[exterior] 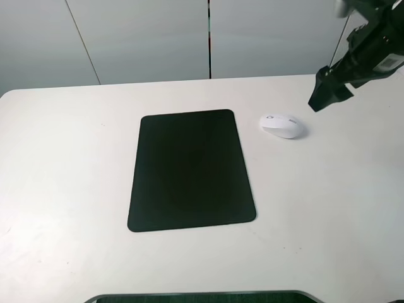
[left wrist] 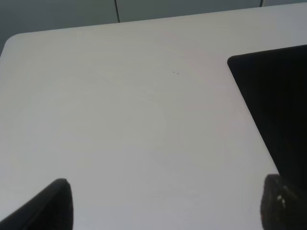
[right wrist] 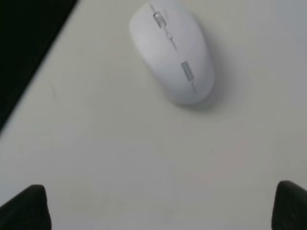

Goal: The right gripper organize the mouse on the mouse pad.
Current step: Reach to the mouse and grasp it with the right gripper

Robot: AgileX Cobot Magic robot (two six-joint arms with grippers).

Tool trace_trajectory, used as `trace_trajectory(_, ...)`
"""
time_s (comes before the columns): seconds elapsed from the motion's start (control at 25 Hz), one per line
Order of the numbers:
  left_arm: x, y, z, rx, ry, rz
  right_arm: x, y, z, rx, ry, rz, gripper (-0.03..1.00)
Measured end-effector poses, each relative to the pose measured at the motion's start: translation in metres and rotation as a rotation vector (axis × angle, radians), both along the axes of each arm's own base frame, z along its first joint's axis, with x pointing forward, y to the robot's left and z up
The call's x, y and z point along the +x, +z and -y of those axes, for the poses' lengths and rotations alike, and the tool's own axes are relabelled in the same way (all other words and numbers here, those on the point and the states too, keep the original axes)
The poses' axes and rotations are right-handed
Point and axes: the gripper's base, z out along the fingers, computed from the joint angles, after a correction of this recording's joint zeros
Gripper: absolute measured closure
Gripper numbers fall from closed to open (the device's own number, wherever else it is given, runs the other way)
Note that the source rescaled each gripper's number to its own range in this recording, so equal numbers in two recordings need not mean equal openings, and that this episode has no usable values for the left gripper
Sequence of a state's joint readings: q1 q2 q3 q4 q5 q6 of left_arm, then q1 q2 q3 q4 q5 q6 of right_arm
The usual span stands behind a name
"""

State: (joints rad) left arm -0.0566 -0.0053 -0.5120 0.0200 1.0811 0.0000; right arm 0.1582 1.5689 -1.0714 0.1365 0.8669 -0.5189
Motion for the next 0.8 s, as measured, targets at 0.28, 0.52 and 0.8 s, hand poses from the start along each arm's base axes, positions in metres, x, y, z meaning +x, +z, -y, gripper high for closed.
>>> trace_trajectory(0.28, 0.000, 0.000, 0.000, 0.000, 0.000, 0.000, 0.036, -0.038, -0.005, -0.080, 0.158, -0.076, -0.03)
trace_trajectory(0.52, 0.000, 0.000, 0.000, 0.000, 0.000, 0.000, 0.069, -0.061, -0.025, -0.094, 0.309, -0.096, -0.03)
trace_trajectory(0.8, 0.000, 0.000, 0.000, 0.000, 0.000, 0.000, 0.101, -0.088, -0.040, -0.125, 0.422, -0.101, -0.03)
